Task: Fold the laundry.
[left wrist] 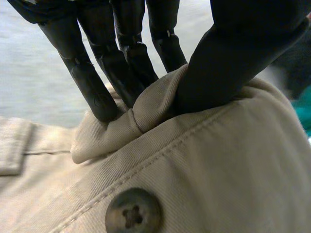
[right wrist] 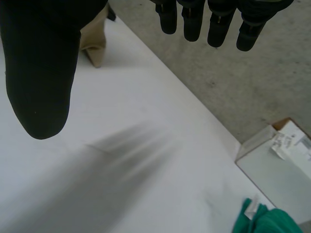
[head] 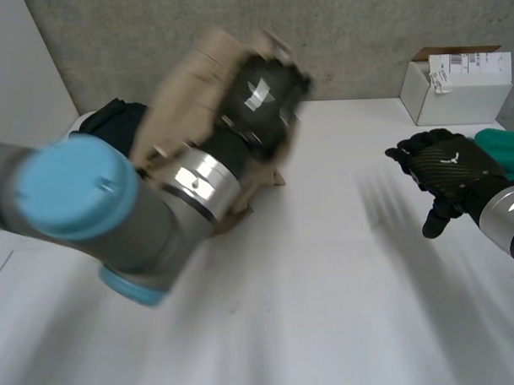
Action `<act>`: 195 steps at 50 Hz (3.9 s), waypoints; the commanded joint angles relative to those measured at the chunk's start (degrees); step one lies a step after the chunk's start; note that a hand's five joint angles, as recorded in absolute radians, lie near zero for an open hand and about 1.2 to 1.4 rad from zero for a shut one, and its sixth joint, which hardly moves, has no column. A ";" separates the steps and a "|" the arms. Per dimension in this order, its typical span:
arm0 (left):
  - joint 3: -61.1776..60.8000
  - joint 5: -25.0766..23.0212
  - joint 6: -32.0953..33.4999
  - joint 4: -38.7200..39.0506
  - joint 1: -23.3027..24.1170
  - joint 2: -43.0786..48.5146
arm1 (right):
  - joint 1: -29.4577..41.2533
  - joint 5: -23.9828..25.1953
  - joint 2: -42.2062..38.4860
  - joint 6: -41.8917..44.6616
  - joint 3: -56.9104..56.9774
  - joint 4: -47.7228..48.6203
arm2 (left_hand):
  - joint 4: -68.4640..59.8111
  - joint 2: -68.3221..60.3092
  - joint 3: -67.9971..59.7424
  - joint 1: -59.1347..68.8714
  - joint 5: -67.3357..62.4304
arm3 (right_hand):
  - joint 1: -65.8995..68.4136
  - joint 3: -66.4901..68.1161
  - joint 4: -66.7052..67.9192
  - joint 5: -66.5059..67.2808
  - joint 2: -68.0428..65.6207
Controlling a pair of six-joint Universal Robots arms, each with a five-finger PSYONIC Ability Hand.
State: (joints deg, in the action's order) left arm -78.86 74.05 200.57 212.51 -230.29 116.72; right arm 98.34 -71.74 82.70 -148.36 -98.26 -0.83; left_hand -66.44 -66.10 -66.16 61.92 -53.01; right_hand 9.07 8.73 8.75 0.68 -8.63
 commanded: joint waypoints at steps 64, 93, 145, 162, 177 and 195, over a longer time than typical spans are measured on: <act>-16.68 5.49 -0.44 -21.00 -25.29 -2.19 | 16.36 9.78 -51.60 -16.52 67.68 -20.00 | -13.56 -13.90 -13.84 18.08 -16.99 | 70.93 71.27 71.25 69.32 -71.37; -14.85 7.43 9.82 -21.18 -12.99 -7.49 | 11.96 -6.65 -10.62 21.46 18.09 -22.48 | -13.56 -13.90 -13.84 18.08 -16.99 | 70.93 71.27 71.25 69.32 -71.37; -22.12 16.48 25.22 -2.97 -6.22 -1.57 | 12.05 -9.82 -25.14 12.57 14.07 1.54 | -13.56 -13.90 -13.84 18.08 -16.99 | 70.93 71.27 71.25 69.32 -71.37; -29.70 20.00 21.98 -48.66 -1.12 -25.93 | 10.20 -9.65 -5.27 25.49 0.18 -31.51 | -13.56 -13.90 -13.84 18.08 -16.99 | 70.93 71.27 71.25 69.32 -71.37; -24.25 19.91 20.38 -43.94 -2.09 -15.93 | 9.94 -9.29 -5.52 26.11 0.34 -29.76 | -13.56 -13.90 -13.84 18.08 -16.99 | 70.93 71.27 71.25 69.32 -71.37; 37.82 20.70 38.58 0.81 -8.77 8.45 | 10.55 -17.30 -19.09 25.23 42.64 25.96 | -13.56 -13.90 -13.84 18.08 -16.99 | 70.93 71.27 71.25 69.32 -71.37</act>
State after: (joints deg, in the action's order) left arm -58.28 95.11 239.39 176.28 -239.71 130.69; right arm 109.11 -89.97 59.25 -123.02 -59.53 -10.25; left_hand -68.85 -68.59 -68.66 65.00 -58.61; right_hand 65.54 70.15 70.07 58.25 -70.06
